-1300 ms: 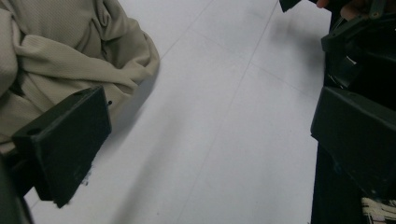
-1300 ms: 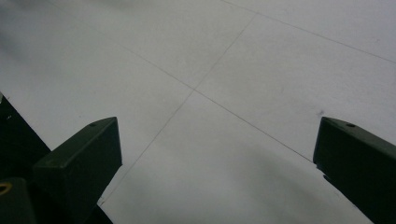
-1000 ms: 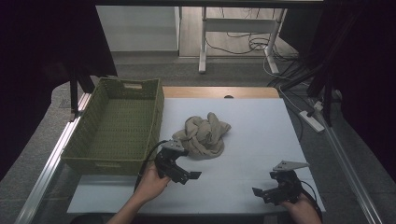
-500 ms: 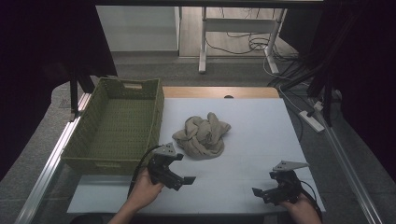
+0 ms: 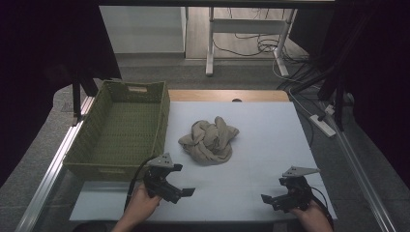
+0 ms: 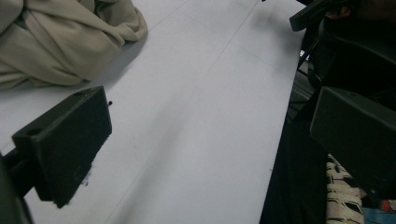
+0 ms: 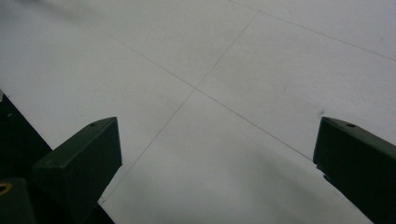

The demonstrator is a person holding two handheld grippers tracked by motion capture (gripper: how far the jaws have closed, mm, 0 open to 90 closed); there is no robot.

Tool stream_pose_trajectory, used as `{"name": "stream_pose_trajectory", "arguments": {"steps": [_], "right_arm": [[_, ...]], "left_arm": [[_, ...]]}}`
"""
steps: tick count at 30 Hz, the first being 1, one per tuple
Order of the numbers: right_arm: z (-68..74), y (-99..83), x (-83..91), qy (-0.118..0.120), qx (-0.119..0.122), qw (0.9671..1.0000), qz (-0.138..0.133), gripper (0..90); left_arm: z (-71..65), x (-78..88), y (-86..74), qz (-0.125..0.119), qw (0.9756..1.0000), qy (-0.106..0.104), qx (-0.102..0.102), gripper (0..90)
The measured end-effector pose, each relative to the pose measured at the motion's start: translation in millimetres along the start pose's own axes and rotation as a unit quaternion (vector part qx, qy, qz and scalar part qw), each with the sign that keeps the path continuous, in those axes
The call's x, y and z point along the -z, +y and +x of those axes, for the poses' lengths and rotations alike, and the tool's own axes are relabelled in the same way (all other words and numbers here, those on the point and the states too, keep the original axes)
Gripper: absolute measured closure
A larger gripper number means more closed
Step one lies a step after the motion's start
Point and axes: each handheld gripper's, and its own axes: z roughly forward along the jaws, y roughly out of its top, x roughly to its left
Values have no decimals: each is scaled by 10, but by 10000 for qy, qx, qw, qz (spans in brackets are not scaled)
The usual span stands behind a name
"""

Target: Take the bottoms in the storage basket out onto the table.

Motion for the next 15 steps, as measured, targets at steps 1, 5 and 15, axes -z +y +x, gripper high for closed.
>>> {"name": "stream_pose_trajectory", "arguments": {"steps": [1,5,15], "right_arm": [[-1,0,0,3,1,10000,-3,10],[-1,-2,-1,18,-22,10000,-38,10],[-3,-2,-2,36,-30,10000,-35,10]], "left_arm": [[-1,11,-15,0,10000,6,21,0],[-13,50,-72,44,10000,80,31,0],[-82,177,-244,73,9998,159,89,0]]}}
